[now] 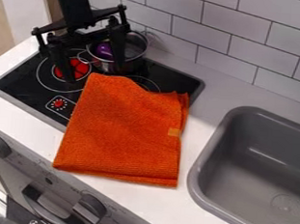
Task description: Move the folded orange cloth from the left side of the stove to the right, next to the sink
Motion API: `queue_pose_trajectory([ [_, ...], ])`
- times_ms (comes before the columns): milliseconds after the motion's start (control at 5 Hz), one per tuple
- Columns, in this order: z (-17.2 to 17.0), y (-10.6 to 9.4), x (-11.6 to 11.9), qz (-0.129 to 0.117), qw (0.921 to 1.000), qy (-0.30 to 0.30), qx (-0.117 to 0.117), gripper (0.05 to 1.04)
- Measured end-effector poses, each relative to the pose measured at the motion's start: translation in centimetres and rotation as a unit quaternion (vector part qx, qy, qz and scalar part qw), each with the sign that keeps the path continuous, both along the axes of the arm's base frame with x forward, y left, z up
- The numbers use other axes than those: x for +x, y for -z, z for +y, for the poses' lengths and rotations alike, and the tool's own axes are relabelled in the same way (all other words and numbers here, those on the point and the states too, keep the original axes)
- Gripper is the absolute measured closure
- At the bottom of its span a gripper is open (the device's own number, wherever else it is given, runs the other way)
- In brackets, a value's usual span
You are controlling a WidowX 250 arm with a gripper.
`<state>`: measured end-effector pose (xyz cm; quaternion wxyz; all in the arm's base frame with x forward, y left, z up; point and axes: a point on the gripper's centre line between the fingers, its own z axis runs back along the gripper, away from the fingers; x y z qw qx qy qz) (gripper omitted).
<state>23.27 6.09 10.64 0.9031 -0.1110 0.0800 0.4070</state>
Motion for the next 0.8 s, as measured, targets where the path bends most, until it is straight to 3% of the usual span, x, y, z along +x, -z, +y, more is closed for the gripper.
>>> queue_pose_trajectory([
  [200,2.5,-0.3,1.0,-0.041,0.9985,-0.006,0.037,0.086],
  [400,6.6,0.6,1.9,-0.070,0.9942,-0.009,0.081,0.085],
  [600,9.8,1.2,2.3,-0.111,0.9856,0.025,0.125,0.086],
  [800,12.6,2.5,1.6,-0.103,0.9822,0.053,0.148,0.086],
])
